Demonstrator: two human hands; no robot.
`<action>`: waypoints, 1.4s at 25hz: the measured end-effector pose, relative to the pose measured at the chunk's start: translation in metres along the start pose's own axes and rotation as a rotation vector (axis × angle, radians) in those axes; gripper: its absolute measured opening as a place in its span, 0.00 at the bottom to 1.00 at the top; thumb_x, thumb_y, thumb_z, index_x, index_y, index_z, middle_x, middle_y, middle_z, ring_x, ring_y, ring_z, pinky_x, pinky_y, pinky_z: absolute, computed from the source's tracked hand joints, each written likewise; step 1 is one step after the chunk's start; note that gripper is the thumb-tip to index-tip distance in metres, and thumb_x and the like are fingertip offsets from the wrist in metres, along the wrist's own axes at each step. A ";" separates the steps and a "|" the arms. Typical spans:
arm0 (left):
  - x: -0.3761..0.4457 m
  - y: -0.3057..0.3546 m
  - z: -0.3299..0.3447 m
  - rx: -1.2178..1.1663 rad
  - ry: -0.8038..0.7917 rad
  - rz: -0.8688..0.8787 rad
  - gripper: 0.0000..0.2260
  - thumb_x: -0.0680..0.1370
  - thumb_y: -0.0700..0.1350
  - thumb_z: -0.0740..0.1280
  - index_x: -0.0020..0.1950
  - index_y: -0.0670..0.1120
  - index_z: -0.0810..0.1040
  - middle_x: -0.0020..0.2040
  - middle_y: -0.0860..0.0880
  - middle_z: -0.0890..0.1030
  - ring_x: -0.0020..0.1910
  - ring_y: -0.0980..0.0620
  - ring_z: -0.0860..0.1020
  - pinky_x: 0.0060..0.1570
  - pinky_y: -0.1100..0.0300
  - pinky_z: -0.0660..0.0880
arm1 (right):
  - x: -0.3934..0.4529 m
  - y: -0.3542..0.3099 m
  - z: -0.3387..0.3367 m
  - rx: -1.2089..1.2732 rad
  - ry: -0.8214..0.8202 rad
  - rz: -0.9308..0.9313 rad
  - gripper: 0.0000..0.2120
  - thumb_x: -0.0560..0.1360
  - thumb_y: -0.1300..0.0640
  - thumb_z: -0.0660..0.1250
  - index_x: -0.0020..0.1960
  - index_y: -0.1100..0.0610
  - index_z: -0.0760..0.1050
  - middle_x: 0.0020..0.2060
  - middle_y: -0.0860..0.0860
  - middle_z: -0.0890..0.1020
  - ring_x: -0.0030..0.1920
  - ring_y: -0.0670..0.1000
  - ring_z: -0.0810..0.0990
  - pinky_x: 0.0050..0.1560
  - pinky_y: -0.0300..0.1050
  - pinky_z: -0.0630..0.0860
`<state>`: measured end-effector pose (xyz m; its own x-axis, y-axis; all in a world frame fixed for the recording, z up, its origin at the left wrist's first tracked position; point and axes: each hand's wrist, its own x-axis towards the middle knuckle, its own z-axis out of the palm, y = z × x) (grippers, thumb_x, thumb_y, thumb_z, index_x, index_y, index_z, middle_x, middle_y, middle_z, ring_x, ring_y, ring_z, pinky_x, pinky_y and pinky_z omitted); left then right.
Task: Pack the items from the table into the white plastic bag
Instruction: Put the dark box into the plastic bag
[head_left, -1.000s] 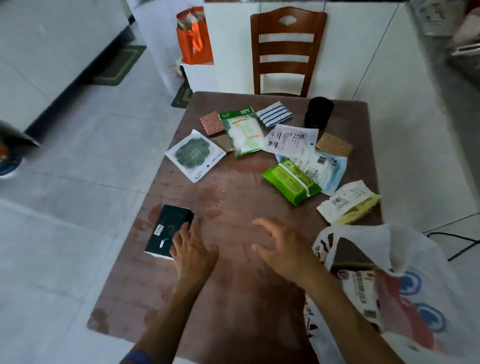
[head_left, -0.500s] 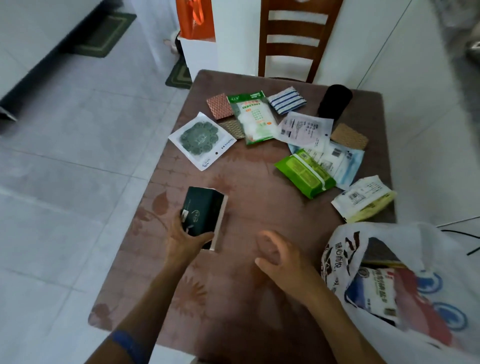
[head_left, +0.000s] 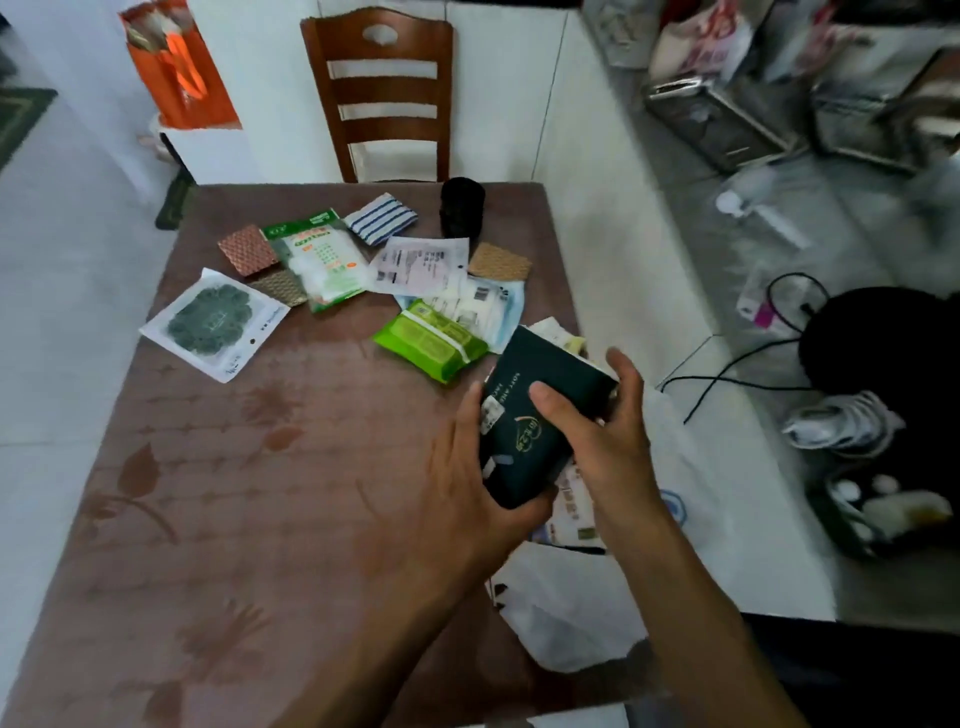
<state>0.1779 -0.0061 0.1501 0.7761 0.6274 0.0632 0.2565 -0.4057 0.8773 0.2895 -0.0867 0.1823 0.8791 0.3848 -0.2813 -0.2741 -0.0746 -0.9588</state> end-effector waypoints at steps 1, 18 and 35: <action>-0.004 0.008 0.015 -0.020 -0.111 0.018 0.50 0.65 0.58 0.77 0.78 0.52 0.52 0.73 0.56 0.66 0.70 0.60 0.67 0.67 0.59 0.69 | 0.003 -0.004 -0.025 0.011 0.039 -0.002 0.31 0.66 0.54 0.79 0.63 0.42 0.68 0.54 0.43 0.81 0.52 0.46 0.83 0.47 0.43 0.82; -0.056 0.025 0.045 0.139 -0.845 0.101 0.22 0.74 0.64 0.65 0.37 0.45 0.77 0.38 0.51 0.77 0.36 0.51 0.75 0.35 0.51 0.73 | 0.042 0.050 -0.131 -0.870 -0.654 0.153 0.22 0.62 0.44 0.79 0.47 0.43 0.70 0.51 0.46 0.75 0.49 0.49 0.76 0.42 0.44 0.77; -0.053 0.013 0.034 -0.030 -0.885 0.152 0.04 0.75 0.49 0.71 0.48 0.51 0.80 0.44 0.62 0.75 0.43 0.63 0.76 0.43 0.67 0.75 | 0.047 0.072 -0.094 -1.224 -1.077 0.379 0.26 0.73 0.54 0.70 0.70 0.44 0.71 0.72 0.46 0.66 0.69 0.51 0.67 0.64 0.45 0.73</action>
<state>0.1600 -0.0670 0.1417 0.9635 -0.1786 -0.1992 0.1092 -0.4174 0.9021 0.3479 -0.1603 0.0961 0.0460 0.5526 -0.8321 0.5076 -0.7304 -0.4570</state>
